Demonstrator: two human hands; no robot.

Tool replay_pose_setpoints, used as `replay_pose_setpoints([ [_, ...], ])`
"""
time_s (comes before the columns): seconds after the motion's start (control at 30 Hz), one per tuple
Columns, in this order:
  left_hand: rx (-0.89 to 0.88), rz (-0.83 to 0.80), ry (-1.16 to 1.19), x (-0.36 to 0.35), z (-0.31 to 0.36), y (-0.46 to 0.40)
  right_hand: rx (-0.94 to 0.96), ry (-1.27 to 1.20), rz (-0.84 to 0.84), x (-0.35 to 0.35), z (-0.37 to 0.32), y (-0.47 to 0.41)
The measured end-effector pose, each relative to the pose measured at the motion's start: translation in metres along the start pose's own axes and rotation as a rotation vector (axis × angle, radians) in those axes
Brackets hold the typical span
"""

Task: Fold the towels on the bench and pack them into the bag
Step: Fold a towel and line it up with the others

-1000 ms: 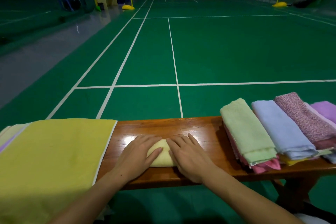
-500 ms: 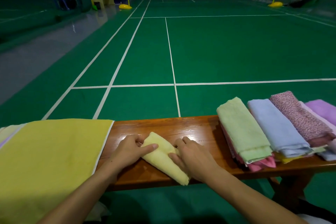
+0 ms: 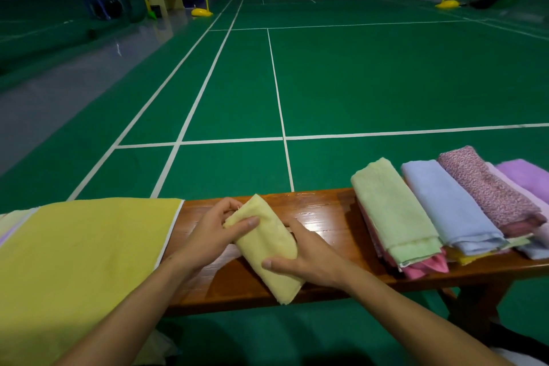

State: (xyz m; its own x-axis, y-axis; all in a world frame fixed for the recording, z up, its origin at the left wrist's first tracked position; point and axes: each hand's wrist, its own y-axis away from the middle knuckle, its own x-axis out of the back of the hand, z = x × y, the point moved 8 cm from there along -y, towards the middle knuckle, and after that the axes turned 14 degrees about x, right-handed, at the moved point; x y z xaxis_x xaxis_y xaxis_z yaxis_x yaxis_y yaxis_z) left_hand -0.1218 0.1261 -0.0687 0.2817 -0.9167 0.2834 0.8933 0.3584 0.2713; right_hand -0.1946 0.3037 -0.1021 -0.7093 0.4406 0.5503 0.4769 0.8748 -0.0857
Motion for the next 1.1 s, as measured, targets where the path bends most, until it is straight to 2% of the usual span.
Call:
replay_pose_setpoints([
  [0.23, 0.073, 0.176, 0.158, 0.004, 0.015, 0.002, 0.2, -0.025, 0.157, 0.043, -0.037, 0.026],
  [0.5, 0.027, 0.185, 0.239, -0.06, 0.061, 0.001, 0.277, 0.075, 0.333, 0.115, -0.046, 0.083],
  [0.73, -0.021, 0.055, 0.226, -0.17, 0.133, -0.028, 0.232, 0.124, 0.606, 0.207, -0.011, 0.153],
  [0.87, -0.07, -0.085, 0.135, -0.256, 0.19, -0.051, 0.147, 0.176, 0.702, 0.275, 0.012, 0.201],
  [1.0, -0.09, -0.217, 0.129, -0.347, 0.243, -0.075, 0.087, 0.226, 0.886, 0.358, 0.042, 0.252],
  [1.1, -0.134, -0.191, 0.014, -0.398, 0.271, -0.102, -0.01, 0.15, 0.971, 0.401, 0.079, 0.275],
])
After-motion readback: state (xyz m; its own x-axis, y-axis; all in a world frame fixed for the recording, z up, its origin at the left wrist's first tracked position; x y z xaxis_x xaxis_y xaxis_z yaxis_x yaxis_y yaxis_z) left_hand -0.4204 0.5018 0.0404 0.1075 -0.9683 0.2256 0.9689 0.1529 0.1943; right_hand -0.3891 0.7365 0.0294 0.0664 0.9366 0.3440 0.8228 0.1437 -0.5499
